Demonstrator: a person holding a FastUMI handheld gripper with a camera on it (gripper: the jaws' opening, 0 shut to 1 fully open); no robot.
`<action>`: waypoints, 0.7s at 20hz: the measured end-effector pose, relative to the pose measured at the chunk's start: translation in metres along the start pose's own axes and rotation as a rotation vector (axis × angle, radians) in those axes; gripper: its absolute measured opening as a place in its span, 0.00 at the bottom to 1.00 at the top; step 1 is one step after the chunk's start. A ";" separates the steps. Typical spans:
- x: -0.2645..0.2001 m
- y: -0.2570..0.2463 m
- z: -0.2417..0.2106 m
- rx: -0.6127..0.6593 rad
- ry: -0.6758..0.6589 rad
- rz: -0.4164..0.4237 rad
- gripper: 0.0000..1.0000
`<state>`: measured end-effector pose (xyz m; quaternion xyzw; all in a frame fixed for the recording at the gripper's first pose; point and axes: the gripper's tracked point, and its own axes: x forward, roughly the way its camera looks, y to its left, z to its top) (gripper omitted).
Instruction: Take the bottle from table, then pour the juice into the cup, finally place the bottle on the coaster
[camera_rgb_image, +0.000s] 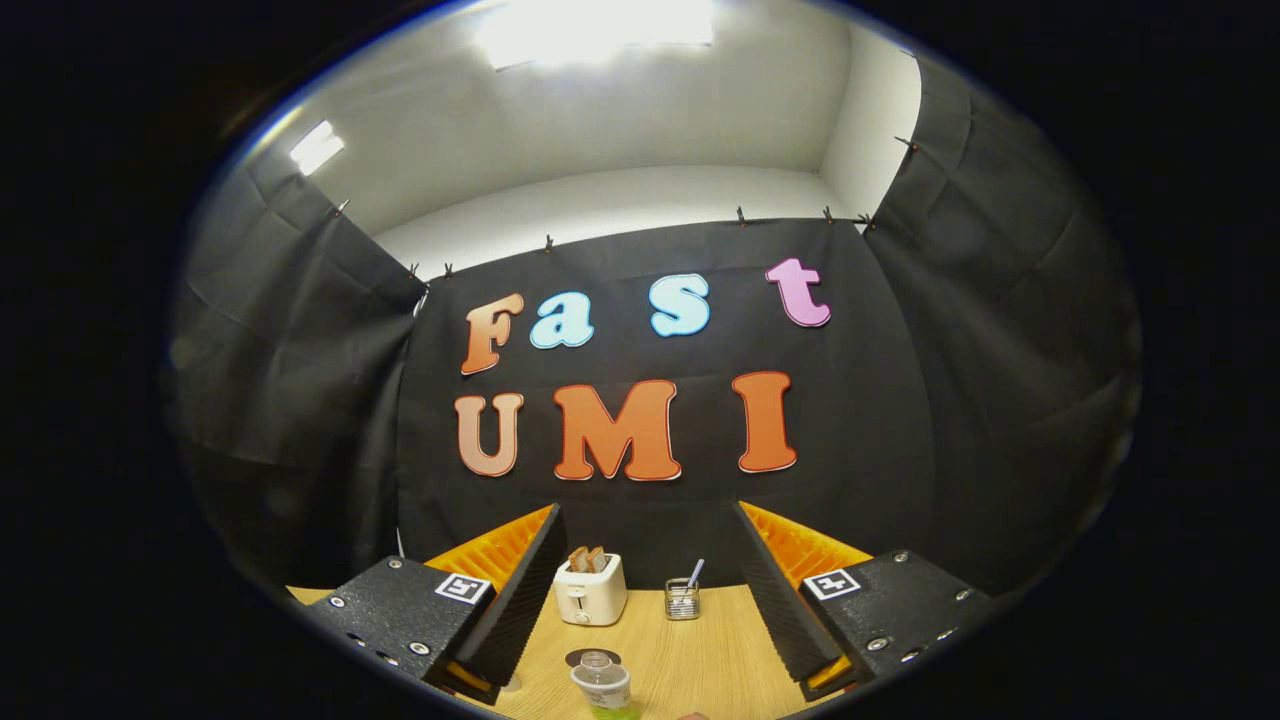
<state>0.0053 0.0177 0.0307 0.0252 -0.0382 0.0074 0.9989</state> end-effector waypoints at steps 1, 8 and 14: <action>0.001 0.000 -0.002 0.005 0.005 0.001 0.98; -0.003 0.003 -0.007 -0.006 0.008 0.012 0.98; 0.000 0.008 -0.013 -0.032 0.007 0.015 0.98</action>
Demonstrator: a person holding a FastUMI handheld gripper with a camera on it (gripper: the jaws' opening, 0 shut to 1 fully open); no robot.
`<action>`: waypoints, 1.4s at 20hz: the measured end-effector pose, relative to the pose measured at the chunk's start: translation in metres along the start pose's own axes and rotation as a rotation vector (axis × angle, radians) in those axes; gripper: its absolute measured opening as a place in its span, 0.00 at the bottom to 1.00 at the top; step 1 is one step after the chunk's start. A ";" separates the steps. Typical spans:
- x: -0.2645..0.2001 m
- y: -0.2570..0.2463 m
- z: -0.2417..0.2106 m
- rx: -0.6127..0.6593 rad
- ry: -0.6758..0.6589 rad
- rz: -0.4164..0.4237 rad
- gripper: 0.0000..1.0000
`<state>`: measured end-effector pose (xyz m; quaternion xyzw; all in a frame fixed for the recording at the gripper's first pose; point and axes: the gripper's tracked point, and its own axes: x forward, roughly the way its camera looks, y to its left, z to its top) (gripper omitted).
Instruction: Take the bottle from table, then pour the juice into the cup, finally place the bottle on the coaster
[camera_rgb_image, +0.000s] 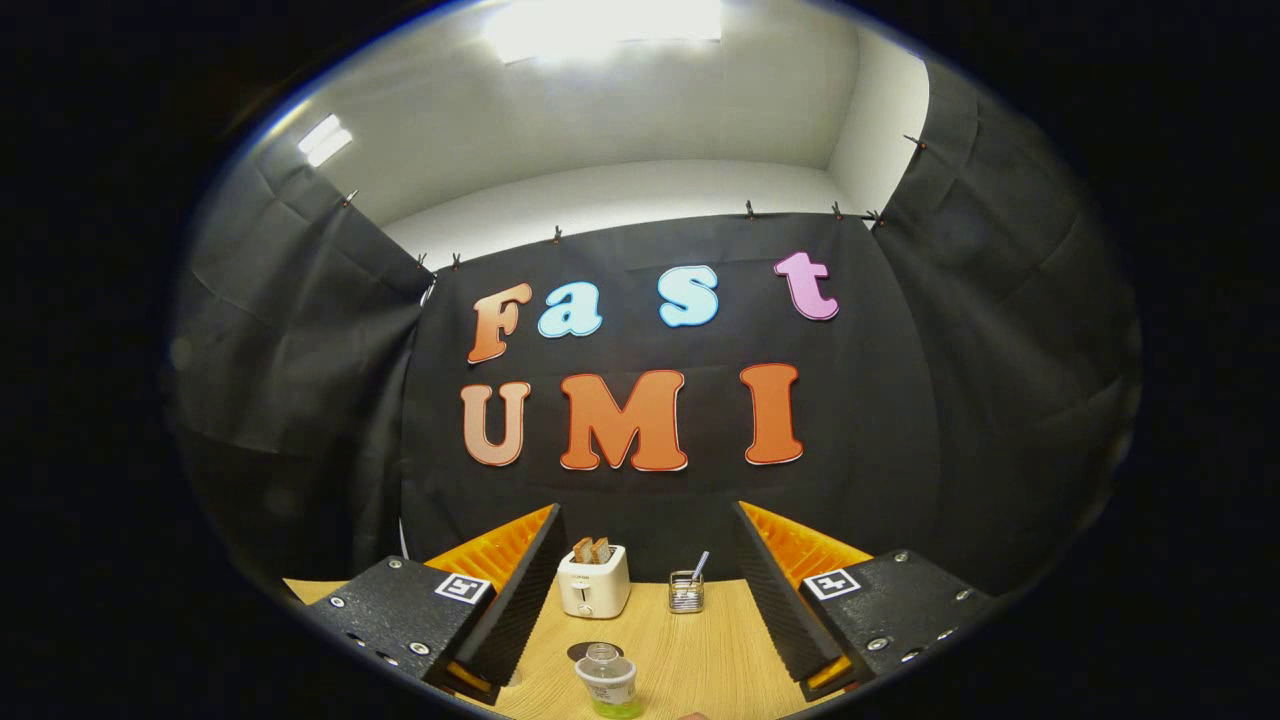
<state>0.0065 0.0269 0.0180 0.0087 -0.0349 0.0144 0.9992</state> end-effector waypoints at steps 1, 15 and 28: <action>0.001 0.000 -0.001 -0.011 0.004 -0.002 0.98; -0.006 0.003 0.007 -0.007 -0.005 0.032 0.98; -0.008 0.006 0.000 -0.008 0.032 0.034 0.98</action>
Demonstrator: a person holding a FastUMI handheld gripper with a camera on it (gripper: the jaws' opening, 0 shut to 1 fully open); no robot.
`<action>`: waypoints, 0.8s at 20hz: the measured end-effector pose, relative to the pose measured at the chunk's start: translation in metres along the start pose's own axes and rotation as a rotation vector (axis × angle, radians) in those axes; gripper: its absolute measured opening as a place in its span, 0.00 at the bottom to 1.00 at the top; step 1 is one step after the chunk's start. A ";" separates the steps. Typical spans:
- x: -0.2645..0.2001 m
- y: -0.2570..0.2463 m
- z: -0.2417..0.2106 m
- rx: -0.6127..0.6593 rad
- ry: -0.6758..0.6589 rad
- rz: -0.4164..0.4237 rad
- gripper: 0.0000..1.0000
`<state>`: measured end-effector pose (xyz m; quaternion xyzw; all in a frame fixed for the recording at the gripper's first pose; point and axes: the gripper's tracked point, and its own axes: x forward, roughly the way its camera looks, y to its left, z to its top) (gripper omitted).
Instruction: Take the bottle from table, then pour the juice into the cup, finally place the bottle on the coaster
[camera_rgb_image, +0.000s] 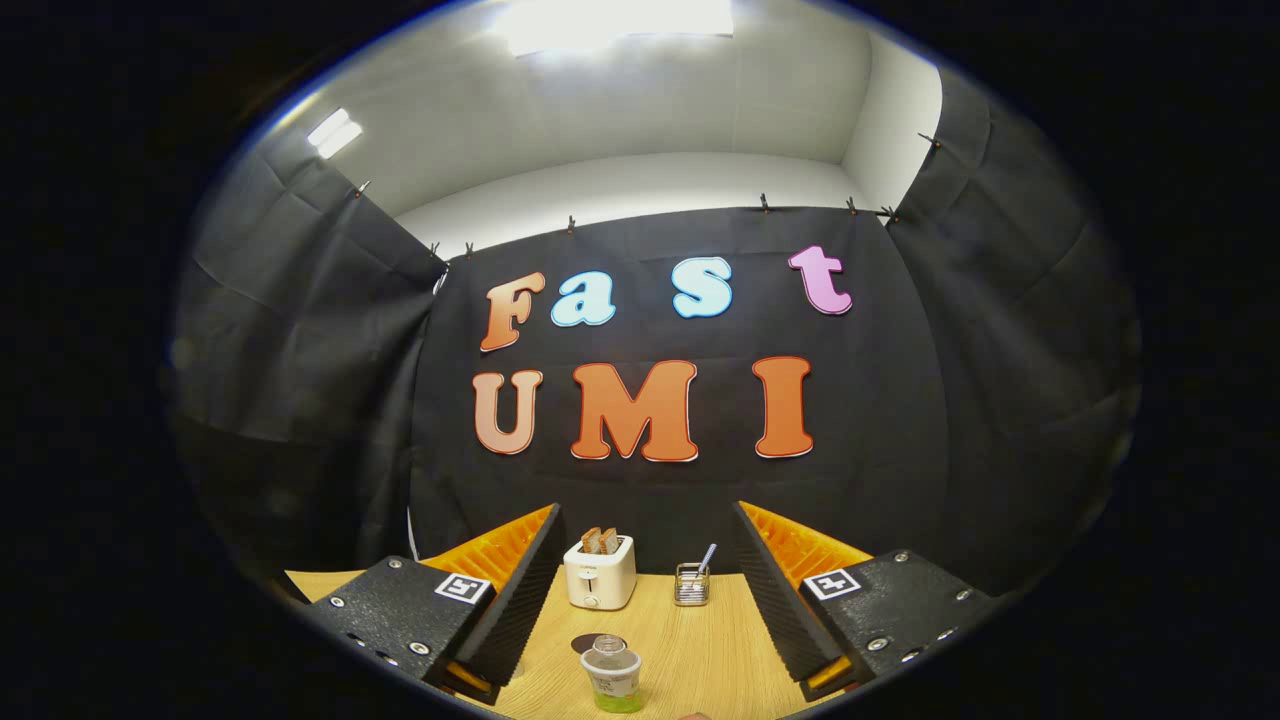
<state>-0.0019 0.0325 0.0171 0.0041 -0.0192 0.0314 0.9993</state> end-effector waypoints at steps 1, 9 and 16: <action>0.000 0.000 0.001 0.002 0.003 0.000 0.98; -0.011 -0.002 0.009 0.009 -0.003 -0.007 0.98; -0.016 -0.005 0.015 0.016 -0.011 -0.008 0.98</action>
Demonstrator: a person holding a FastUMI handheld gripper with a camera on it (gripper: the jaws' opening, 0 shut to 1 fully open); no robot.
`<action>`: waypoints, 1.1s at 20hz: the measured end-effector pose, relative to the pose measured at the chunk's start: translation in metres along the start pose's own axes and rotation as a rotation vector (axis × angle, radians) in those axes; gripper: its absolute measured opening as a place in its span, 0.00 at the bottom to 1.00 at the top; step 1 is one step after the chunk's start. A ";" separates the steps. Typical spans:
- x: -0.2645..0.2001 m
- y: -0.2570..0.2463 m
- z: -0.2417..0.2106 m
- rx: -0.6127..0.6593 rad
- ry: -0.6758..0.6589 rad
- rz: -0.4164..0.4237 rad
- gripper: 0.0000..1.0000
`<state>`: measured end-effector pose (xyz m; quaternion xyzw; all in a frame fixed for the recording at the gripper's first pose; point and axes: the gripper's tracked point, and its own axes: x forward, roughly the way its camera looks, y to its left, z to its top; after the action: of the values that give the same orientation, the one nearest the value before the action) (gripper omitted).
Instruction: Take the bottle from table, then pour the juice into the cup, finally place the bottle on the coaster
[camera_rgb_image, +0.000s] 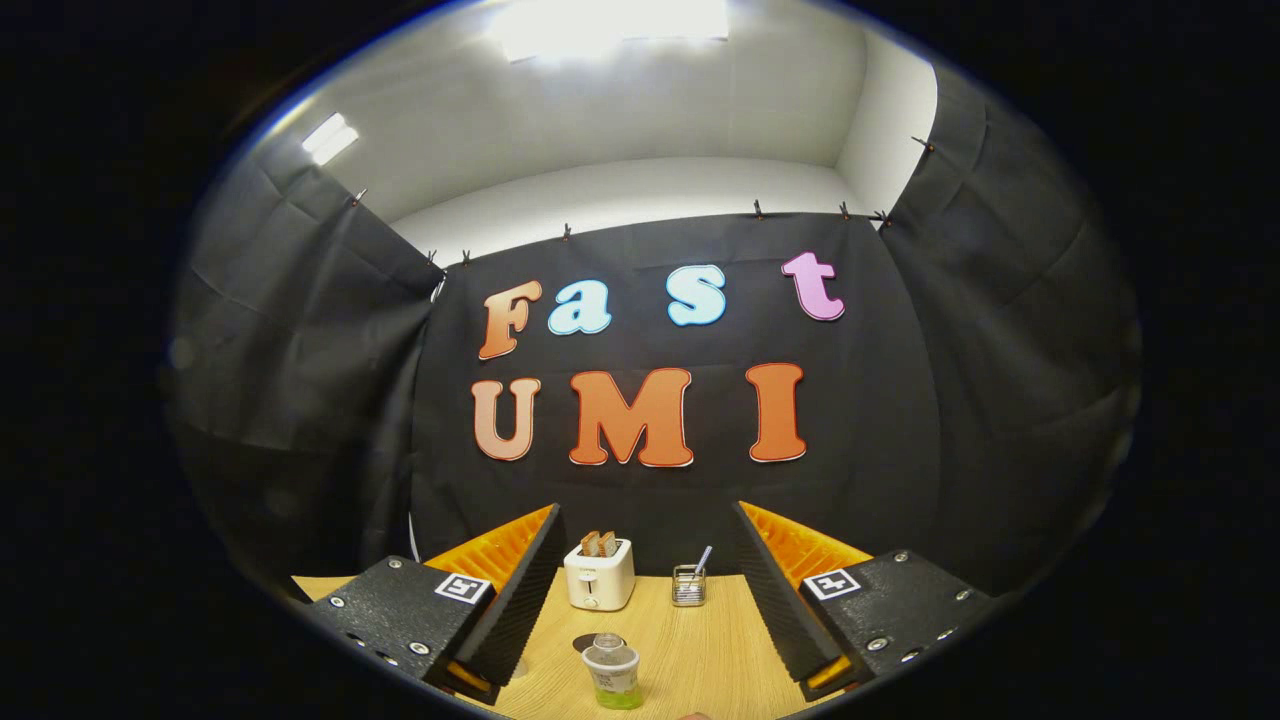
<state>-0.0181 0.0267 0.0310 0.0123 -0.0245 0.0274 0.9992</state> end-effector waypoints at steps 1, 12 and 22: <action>-0.001 0.001 0.000 0.003 -0.001 0.003 0.98; 0.001 0.018 -0.003 -0.010 -0.006 0.018 0.98; 0.005 0.023 -0.009 0.010 0.006 0.025 0.98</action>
<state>-0.0141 0.0500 0.0229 0.0167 -0.0217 0.0400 0.9988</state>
